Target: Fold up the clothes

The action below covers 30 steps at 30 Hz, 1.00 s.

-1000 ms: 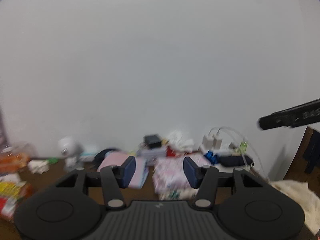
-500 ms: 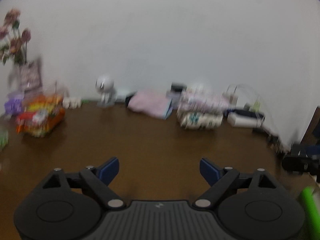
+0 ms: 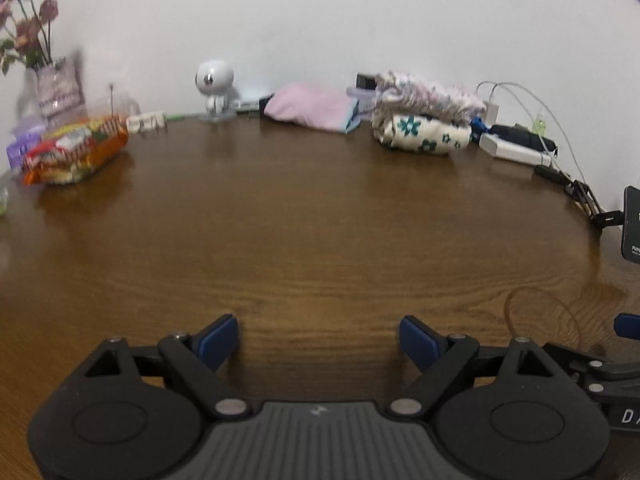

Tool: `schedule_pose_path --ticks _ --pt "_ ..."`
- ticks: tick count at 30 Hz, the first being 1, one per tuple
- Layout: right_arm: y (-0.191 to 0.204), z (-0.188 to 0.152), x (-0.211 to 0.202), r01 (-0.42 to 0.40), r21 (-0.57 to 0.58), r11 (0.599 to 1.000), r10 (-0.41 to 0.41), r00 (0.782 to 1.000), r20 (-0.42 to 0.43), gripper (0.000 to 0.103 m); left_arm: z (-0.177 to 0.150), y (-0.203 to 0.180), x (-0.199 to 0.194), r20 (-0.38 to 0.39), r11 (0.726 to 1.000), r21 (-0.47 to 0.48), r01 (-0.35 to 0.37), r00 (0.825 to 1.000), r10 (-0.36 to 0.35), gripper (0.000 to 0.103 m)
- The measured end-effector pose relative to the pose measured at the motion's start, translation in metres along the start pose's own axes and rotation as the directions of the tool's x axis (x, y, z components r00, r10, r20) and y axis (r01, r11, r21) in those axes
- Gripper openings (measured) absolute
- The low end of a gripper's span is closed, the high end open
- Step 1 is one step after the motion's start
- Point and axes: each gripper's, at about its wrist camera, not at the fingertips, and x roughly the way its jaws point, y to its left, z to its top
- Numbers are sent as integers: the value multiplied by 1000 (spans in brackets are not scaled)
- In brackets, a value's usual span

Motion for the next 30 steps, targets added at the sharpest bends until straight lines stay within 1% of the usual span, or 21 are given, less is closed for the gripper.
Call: schedule_pose_path --ticks 2,5,7,8,13,16,22,30 --pt "1 -3 5 -7 1 1000 7 1000 -13 103 -2 -1 2 0 1000 11 -6 1000 6 90" --pt "3 -4 8 8 -18 1000 -8 1000 1 103 -1 -2 3 -4 1000 13 -6 1000 6 94" --pt "3 -4 9 7 -16 1000 -7 1000 5 103 -1 -3 4 -12 1000 11 -7 1000 7 101" --pt "3 -4 10 7 -16 1000 -6 1000 7 103 -1 -3 4 -15 1000 11 -7 1000 7 103" --pt "4 0 14 16 -15 1000 -16 1000 7 103 0 -4 4 -21 1000 16 -5 1000 5 103" --pt "5 0 15 23 -3 1000 -23 1000 6 103 0 -7 3 -21 999 32 11 1000 -10 103" --pt "5 1 17 28 11 1000 -28 1000 7 102 -1 -10 3 -22 1000 14 -3 1000 4 103" --pt "6 2 16 23 12 1000 -23 1000 7 103 0 -8 4 -23 999 30 23 999 -22 103"
